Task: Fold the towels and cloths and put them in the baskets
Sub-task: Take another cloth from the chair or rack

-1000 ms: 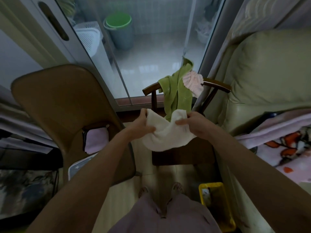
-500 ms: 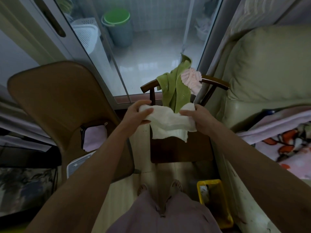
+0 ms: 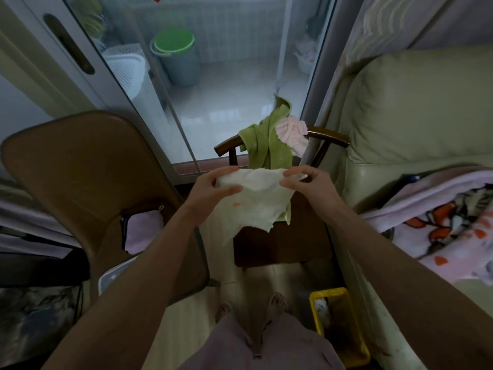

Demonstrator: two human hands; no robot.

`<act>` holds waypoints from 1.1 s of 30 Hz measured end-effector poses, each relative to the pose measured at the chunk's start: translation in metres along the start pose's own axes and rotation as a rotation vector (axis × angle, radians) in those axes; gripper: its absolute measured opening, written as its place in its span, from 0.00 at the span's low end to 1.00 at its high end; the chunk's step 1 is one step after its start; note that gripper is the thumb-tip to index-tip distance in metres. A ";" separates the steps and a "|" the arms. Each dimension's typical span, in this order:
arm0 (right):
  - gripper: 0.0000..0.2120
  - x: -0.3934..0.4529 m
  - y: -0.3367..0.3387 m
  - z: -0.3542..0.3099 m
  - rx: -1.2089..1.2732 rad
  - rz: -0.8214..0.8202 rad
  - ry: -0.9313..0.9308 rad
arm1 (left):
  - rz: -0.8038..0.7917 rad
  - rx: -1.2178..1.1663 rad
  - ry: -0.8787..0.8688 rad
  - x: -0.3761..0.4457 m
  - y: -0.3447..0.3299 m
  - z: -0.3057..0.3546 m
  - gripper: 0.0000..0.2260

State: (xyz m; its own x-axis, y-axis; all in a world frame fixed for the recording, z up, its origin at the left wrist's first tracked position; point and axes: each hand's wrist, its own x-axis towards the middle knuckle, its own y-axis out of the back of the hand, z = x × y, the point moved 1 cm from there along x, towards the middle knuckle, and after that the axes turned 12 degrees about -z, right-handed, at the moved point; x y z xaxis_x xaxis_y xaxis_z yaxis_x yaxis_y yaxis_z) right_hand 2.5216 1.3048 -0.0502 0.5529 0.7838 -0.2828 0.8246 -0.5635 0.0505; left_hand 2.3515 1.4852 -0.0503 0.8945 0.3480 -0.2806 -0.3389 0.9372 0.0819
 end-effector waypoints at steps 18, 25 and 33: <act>0.10 -0.014 0.016 0.008 -0.018 0.193 -0.058 | 0.110 -0.072 0.068 0.006 -0.002 -0.012 0.08; 0.09 -0.014 0.025 0.038 -0.149 0.191 -0.145 | 0.186 -0.172 0.166 0.012 -0.023 -0.035 0.11; 0.10 0.032 0.035 0.042 0.006 0.181 -0.119 | 0.323 -0.341 0.264 0.058 -0.028 -0.030 0.08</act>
State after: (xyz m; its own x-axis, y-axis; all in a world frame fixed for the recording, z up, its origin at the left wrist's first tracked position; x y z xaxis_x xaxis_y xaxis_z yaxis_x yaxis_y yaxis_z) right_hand 2.5630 1.2991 -0.0981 0.6734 0.6339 -0.3804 0.7125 -0.6937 0.1053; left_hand 2.4040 1.4784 -0.0976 0.6403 0.5591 -0.5267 -0.6995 0.7077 -0.0992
